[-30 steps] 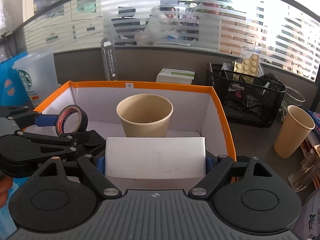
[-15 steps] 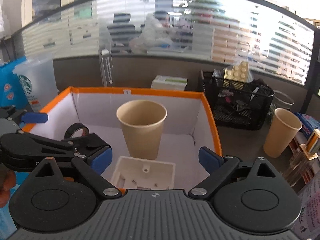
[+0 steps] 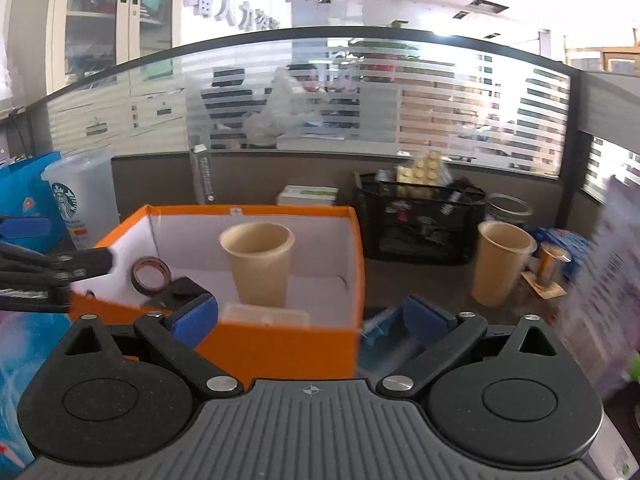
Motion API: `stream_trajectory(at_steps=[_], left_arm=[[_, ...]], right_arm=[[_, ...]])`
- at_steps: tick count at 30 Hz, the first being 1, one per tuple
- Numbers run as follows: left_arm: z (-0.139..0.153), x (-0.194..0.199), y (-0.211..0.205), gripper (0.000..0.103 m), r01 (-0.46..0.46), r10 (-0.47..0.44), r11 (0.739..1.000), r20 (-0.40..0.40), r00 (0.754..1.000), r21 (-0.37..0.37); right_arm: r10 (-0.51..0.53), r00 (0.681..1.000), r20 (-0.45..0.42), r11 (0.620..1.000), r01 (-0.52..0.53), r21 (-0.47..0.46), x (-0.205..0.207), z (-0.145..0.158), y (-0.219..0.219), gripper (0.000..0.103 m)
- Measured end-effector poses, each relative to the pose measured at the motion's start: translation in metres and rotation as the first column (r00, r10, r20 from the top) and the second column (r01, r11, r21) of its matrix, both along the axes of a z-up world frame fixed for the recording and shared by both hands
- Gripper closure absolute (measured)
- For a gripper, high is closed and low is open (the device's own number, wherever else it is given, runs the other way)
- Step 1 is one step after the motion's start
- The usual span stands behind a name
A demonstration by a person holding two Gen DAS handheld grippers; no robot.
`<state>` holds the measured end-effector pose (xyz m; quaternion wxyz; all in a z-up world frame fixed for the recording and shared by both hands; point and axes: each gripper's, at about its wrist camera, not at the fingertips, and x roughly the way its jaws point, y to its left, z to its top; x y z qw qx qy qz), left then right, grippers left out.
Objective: Organize rigid objects
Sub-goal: 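Withdraw both tools from the orange box back over the cluttered mat, then grasp the white plug charger with the left gripper while the right grasps the white switch plate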
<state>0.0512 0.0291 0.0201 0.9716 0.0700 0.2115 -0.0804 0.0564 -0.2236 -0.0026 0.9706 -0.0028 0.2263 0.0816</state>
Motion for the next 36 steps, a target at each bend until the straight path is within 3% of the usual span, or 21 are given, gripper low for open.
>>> stream_trajectory(at_steps=[8, 19, 22, 32, 36], left_arm=[[-0.047, -0.012, 0.019, 0.0, 0.031, -0.041, 0.996, -0.111, 0.993, -0.088], [-0.076, -0.023, 0.002, 0.0, 0.095, -0.111, 0.99, -0.167, 0.98, -0.102], [-0.084, -0.025, -0.006, 0.0, 0.128, -0.149, 0.985, -0.202, 0.968, -0.111], [-0.107, -0.015, -0.03, 0.0, 0.117, -0.123, 0.992, -0.251, 0.96, -0.04], [-0.108, -0.013, -0.031, 0.0, 0.123, -0.13, 0.992, -0.255, 0.958, -0.041]], right_arm=[[0.05, 0.994, -0.098, 0.998, -0.053, -0.024, -0.026, -0.054, -0.049, 0.0], [0.162, 0.976, -0.147, 0.961, -0.19, -0.202, -0.022, -0.095, -0.052, 0.0], [0.21, 0.966, -0.153, 0.952, -0.238, -0.195, -0.015, -0.099, -0.052, 0.0], [0.282, 0.946, -0.16, 0.939, -0.306, -0.156, -0.004, -0.102, -0.053, 0.0], [0.31, 0.931, -0.195, 0.943, -0.327, -0.06, 0.006, -0.104, -0.064, 0.0]])
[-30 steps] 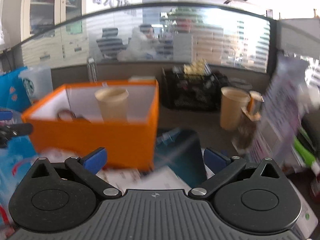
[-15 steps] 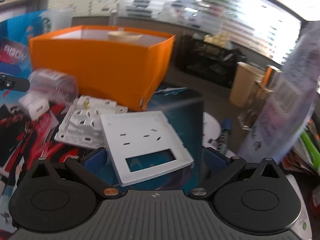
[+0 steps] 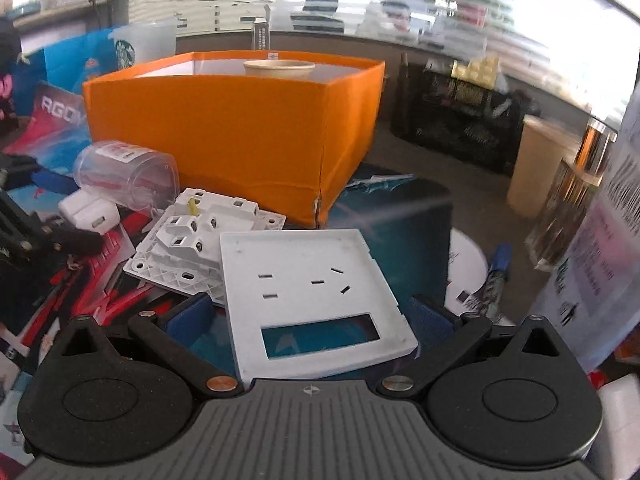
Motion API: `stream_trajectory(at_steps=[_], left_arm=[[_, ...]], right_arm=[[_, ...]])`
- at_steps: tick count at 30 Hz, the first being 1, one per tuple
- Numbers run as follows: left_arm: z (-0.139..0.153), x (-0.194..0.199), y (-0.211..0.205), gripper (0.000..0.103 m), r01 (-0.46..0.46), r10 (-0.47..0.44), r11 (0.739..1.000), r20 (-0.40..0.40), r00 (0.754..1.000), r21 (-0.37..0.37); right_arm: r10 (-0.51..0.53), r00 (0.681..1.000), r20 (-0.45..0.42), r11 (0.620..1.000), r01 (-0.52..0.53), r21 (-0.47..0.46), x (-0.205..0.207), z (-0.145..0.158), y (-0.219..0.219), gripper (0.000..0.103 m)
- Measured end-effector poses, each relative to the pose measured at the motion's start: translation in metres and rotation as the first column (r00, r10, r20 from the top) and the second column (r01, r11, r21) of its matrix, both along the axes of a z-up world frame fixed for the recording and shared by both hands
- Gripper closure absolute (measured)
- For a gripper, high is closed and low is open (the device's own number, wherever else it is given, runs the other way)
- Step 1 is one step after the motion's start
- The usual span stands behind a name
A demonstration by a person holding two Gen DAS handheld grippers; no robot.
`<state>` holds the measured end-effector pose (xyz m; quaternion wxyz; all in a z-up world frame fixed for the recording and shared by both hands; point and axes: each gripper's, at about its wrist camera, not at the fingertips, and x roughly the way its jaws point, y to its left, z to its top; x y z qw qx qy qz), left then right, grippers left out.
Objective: Organize rigid objects
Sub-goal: 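Grasp the white plug charger with the left gripper while the right grasps the white switch plate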
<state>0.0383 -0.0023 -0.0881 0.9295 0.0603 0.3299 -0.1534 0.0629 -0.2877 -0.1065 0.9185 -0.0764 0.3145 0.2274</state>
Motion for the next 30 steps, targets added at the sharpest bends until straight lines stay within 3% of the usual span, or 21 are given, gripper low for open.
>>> stream_trajectory(at_steps=[4, 6, 8, 12, 16, 26, 27, 28, 30], left_arm=[[0.0, -0.003, 0.005, 0.007, 0.017, -0.016, 0.999, 0.013, 1.0, -0.038], [0.002, -0.006, 0.007, 0.024, 0.01, -0.009, 0.999, 0.03, 1.0, -0.033], [0.003, -0.009, 0.011, 0.032, 0.018, -0.017, 0.999, 0.037, 0.999, -0.043], [0.004, -0.019, 0.017, 0.032, 0.02, -0.018, 0.998, 0.036, 0.999, -0.061], [0.004, -0.031, 0.02, 0.032, 0.01, -0.008, 0.999, 0.047, 0.999, -0.042], [0.009, -0.058, 0.051, 0.032, -0.037, 0.043, 0.993, 0.046, 0.998, -0.111], [0.011, -0.06, 0.054, 0.032, -0.043, 0.049, 0.993, 0.053, 0.997, -0.114], [0.013, -0.063, 0.057, 0.032, -0.045, 0.052, 0.992, 0.061, 0.997, -0.115], [0.016, -0.067, 0.061, 0.032, -0.049, 0.058, 0.992, 0.077, 0.995, -0.113]], right_arm=[[-0.028, 1.0, 0.004, 1.0, 0.028, 0.001, -0.01, 0.003, 0.005, 0.01], [-0.063, 0.998, 0.018, 0.998, 0.063, -0.015, -0.021, 0.001, 0.014, 0.012], [-0.105, 0.994, 0.009, 0.994, 0.105, -0.009, -0.033, 0.001, 0.021, 0.012], [-0.169, 0.986, 0.015, 0.986, 0.169, -0.007, -0.06, 0.001, 0.036, 0.012], [-0.148, 0.989, 0.014, 0.989, 0.148, 0.007, -0.081, 0.001, 0.052, 0.012], [-0.087, 0.995, 0.053, 0.995, 0.085, 0.046, -0.114, 0.017, 0.093, 0.015], [-0.092, 0.994, 0.062, 0.995, 0.089, 0.047, -0.116, 0.019, 0.096, 0.036], [-0.07, 0.996, 0.062, 0.996, 0.067, 0.058, -0.117, 0.022, 0.098, 0.067], [-0.075, 0.995, 0.065, 0.996, 0.071, 0.052, -0.119, 0.028, 0.103, 0.076]])
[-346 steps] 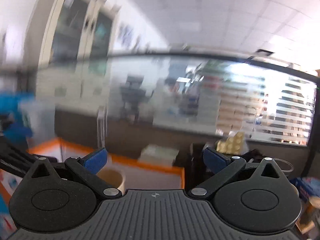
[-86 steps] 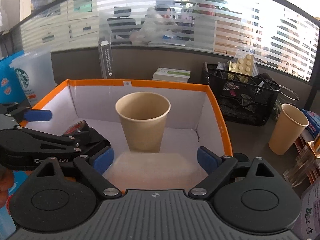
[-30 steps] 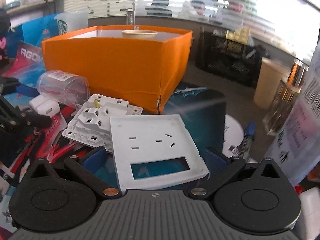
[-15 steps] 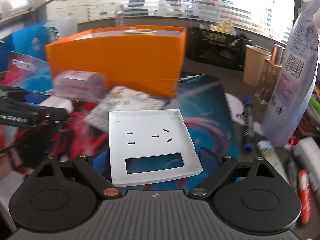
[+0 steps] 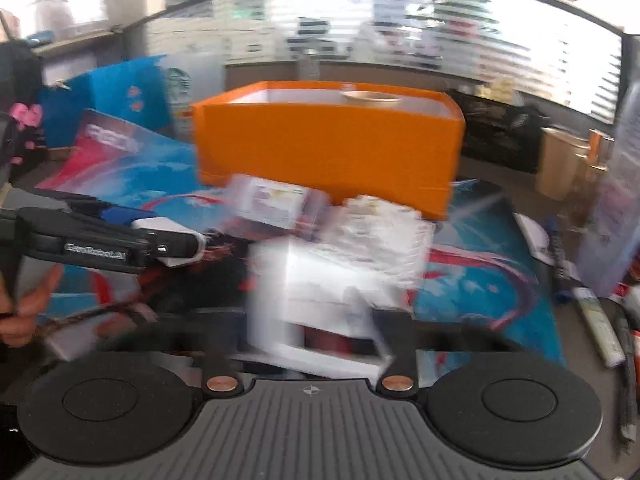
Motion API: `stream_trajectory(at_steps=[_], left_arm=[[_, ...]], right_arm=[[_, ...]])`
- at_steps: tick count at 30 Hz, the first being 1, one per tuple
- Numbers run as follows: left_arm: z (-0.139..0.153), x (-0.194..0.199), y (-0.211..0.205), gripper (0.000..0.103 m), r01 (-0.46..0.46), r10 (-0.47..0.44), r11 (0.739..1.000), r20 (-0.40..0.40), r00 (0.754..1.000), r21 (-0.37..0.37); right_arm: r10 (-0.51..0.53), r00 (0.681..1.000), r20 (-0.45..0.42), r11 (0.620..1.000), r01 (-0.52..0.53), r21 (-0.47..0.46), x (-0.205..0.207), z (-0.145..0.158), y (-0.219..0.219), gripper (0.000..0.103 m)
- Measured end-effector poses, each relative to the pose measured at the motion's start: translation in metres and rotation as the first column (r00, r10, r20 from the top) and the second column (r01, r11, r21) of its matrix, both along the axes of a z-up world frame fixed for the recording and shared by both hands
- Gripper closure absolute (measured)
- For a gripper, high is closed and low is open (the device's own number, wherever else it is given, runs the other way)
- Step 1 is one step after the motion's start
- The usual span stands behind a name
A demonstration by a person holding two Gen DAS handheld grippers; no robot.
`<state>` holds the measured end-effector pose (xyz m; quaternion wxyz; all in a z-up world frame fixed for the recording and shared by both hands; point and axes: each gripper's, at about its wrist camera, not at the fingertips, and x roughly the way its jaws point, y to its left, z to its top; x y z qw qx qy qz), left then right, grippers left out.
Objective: Organize rigid objects
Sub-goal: 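Grasp the white plug charger with the left gripper while the right grasps the white switch plate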
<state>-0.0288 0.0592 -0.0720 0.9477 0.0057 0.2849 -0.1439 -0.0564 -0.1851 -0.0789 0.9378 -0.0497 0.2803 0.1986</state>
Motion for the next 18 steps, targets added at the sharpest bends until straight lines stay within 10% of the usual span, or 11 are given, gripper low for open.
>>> stream_trajectory(at_steps=[5, 8, 12, 18], left_arm=[[-0.002, -0.005, 0.01, 0.032, -0.006, 0.006, 1.0, 0.004, 1.0, -0.014], [-0.002, -0.007, 0.01, 0.032, -0.003, 0.003, 1.0, 0.008, 1.0, -0.007], [-0.004, -0.006, 0.013, 0.032, -0.004, 0.004, 1.0, 0.009, 1.0, -0.02], [-0.011, -0.002, 0.009, 0.035, 0.003, -0.004, 1.0, -0.027, 1.0, -0.02]], right_arm=[[-0.006, 1.0, 0.021, 0.995, 0.008, -0.102, -0.004, -0.01, 0.014, 0.07], [-0.01, 0.996, 0.088, 0.996, 0.018, -0.092, -0.01, -0.01, 0.008, 0.001], [-0.032, 0.986, 0.165, 0.99, 0.054, -0.13, -0.007, -0.013, -0.003, 0.0], [-0.059, 0.998, -0.001, 0.998, 0.059, 0.007, 0.018, -0.035, -0.029, 0.0]])
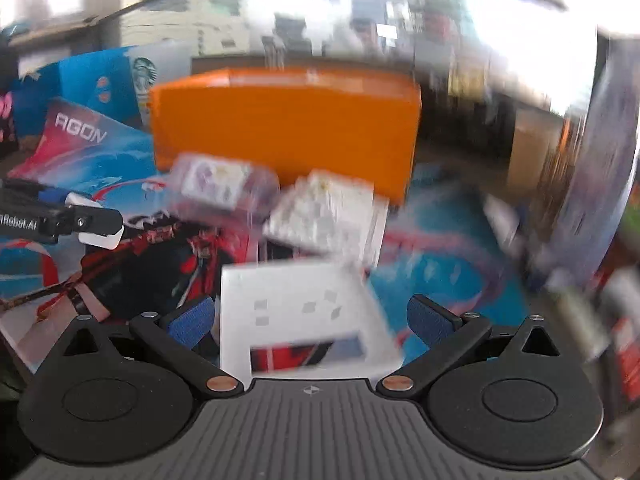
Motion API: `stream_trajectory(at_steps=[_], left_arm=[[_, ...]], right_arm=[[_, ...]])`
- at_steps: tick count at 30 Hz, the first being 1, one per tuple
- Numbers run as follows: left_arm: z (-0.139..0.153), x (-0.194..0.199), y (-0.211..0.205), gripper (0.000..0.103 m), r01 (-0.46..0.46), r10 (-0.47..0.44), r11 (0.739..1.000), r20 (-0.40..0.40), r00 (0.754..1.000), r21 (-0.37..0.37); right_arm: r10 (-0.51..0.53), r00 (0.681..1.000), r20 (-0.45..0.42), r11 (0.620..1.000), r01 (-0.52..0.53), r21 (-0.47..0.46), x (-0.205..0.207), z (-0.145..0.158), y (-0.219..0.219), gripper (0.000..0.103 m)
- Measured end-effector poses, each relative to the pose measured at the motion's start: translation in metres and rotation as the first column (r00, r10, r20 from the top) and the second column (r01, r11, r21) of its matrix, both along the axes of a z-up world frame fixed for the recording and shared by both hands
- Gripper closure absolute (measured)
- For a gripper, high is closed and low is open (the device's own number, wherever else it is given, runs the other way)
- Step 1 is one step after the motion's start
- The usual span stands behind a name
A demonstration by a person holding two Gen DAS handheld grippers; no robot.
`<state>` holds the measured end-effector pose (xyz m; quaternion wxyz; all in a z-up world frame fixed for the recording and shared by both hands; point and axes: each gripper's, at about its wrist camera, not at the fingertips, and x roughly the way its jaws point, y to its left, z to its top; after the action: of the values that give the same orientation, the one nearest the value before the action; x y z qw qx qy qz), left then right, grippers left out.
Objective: Organize rigid objects
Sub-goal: 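Grasp the white plug charger with the left gripper while the right grasps the white switch plate, then lift the charger and switch plate over the orange box with both grippers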
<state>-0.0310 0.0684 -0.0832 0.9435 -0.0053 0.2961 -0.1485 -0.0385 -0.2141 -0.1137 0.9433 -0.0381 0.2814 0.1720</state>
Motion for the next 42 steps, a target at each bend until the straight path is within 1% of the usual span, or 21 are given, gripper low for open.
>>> stream_trajectory(at_steps=[2, 4, 5, 7, 9, 17, 19, 22, 27, 31, 35, 42], left_arm=[[-0.001, -0.001, -0.003, 0.035, -0.002, 0.002, 1.0, 0.012, 1.0, 0.02], [-0.001, -0.001, -0.004, 0.035, 0.0, 0.0, 1.0, 0.011, 1.0, 0.014], [-0.001, 0.0, -0.005, 0.035, -0.003, 0.002, 1.0, 0.013, 1.0, 0.012], [-0.002, -0.001, -0.005, 0.035, -0.004, 0.003, 1.0, 0.018, 1.0, 0.012], [-0.002, -0.002, -0.004, 0.036, 0.0, 0.0, 1.0, 0.018, 1.0, 0.002], [0.002, -0.014, -0.001, 0.036, 0.004, -0.003, 1.0, 0.045, 0.999, -0.011], [0.007, -0.017, -0.001, 0.036, 0.009, -0.008, 1.0, 0.058, 0.998, -0.013], [0.015, -0.018, -0.003, 0.036, 0.011, -0.012, 1.0, 0.096, 0.995, 0.007], [0.027, -0.015, -0.007, 0.036, 0.014, -0.015, 1.0, 0.119, 0.993, 0.012], [0.037, -0.013, -0.008, 0.036, 0.017, -0.018, 1.0, 0.139, 0.99, 0.008], [0.047, -0.012, -0.01, 0.036, 0.013, -0.015, 1.0, 0.164, 0.986, 0.017], [0.065, -0.012, -0.012, 0.036, 0.009, -0.015, 1.0, 0.206, 0.979, 0.027]], right_arm=[[0.03, 1.0, -0.006, 0.999, -0.03, -0.039, 0.0, -0.001, 0.005, 0.0], [0.02, 1.0, -0.022, 0.999, -0.021, -0.038, 0.0, 0.0, 0.01, 0.003], [0.016, 1.0, -0.017, 0.999, -0.017, -0.044, -0.001, 0.002, 0.013, 0.014], [0.002, 1.0, -0.019, 0.998, -0.003, -0.065, -0.003, 0.005, 0.019, 0.014], [0.002, 1.0, 0.001, 0.996, -0.002, -0.088, -0.009, 0.006, 0.023, 0.014], [-0.018, 0.999, 0.047, 0.998, 0.02, -0.051, -0.019, 0.022, 0.02, 0.014], [-0.022, 0.998, 0.06, 0.999, 0.025, -0.045, -0.022, 0.026, 0.02, 0.014], [-0.024, 0.997, 0.075, 0.999, 0.027, -0.043, -0.022, 0.031, 0.021, 0.014], [-0.02, 0.996, 0.087, 0.998, 0.025, -0.052, -0.022, 0.037, 0.023, 0.014], [-0.022, 0.993, 0.112, 0.998, 0.029, -0.054, -0.024, 0.049, 0.022, 0.014], [-0.026, 0.988, 0.149, 0.998, 0.034, -0.049, -0.025, 0.063, 0.021, 0.014], [-0.023, 0.982, 0.187, 0.998, 0.033, -0.049, -0.022, 0.079, 0.022, 0.014]])
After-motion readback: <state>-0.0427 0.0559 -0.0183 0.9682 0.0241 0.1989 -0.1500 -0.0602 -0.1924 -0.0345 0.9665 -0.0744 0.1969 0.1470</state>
